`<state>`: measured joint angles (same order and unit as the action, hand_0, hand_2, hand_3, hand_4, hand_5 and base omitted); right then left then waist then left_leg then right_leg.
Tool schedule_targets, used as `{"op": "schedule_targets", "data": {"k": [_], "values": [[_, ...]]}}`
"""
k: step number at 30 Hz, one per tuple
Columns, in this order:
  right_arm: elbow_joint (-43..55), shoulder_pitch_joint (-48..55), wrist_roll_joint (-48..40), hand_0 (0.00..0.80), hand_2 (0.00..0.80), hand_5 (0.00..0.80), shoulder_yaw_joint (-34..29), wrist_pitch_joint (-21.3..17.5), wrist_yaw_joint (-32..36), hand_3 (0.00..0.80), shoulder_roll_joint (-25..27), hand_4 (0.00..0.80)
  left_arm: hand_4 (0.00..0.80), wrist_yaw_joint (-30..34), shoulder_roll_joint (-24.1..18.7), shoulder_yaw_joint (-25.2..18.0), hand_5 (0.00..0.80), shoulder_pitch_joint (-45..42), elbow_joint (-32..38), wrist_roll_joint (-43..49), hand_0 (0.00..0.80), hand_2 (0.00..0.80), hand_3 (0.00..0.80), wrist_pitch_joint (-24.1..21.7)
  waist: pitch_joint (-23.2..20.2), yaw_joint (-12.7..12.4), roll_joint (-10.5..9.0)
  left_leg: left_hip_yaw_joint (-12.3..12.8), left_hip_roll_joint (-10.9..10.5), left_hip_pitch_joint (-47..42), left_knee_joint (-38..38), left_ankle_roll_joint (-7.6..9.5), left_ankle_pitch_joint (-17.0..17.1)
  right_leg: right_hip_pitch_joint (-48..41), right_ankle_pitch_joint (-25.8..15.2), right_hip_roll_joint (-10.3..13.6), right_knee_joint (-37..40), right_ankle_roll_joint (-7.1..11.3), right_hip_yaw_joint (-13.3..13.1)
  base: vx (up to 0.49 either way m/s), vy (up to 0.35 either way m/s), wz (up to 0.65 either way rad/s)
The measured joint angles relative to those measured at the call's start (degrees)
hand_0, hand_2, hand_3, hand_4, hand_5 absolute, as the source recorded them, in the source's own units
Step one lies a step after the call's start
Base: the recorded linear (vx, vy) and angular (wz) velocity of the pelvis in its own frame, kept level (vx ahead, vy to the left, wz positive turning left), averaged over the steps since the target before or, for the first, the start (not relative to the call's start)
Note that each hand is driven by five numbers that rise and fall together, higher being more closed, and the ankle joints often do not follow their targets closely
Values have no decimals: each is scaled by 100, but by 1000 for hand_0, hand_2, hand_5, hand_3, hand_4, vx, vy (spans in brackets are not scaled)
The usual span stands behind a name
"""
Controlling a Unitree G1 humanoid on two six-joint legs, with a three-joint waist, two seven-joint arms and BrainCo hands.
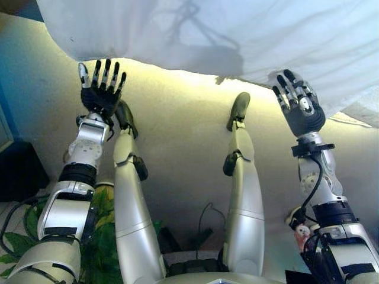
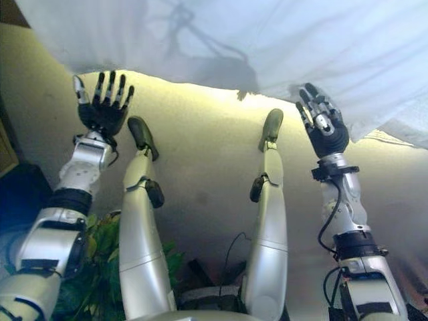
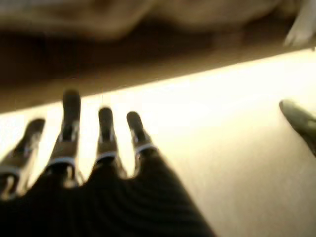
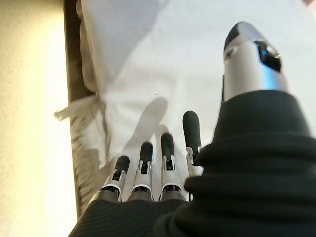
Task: Make the bed neatly
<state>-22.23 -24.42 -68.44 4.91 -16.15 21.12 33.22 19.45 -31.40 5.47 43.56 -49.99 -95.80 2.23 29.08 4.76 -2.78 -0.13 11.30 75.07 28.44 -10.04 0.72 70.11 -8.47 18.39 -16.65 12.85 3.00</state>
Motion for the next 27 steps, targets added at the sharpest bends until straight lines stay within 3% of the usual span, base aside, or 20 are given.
{"op": "schedule_targets", "data": {"k": [7,13,19,22,27], "values": [[-318,-26,-341,0,0,0,156,-364,284,0,-6,0,0,-166,299,-236,0,-807,-434,65,0,0,0,117,4,-221,4,-101,-8,-134,-56,-5,4,-213,36,18,-3,17,152,28,-93,5],[-445,312,-493,0,0,0,235,-378,383,0,-85,0,0,471,679,-439,0,-2042,-456,183,0,0,0,72,12,-417,18,-53,-71,-1208,-428,-36,77,-1194,98,107,161,7,255,35,-70,11],[-507,859,51,0,0,0,226,-372,35,0,-192,0,0,721,958,-709,0,-2966,-86,322,0,0,0,-202,23,-469,55,26,-170,-2290,-809,-19,117,-2150,229,227,209,46,317,17,-46,11],[-243,1291,265,0,0,0,164,-276,-364,0,-393,0,0,508,1189,-677,0,-3146,248,921,0,0,0,-505,28,-537,93,36,-238,-2976,-1101,-9,185,-2747,324,298,219,100,385,18,-72,14],[380,1644,490,0,0,0,91,64,-866,0,-573,0,0,67,1320,-674,0,-3157,920,958,0,0,0,-721,24,-429,113,102,-258,-3642,-1349,18,270,-3336,395,329,230,102,441,-34,-65,7]]}}
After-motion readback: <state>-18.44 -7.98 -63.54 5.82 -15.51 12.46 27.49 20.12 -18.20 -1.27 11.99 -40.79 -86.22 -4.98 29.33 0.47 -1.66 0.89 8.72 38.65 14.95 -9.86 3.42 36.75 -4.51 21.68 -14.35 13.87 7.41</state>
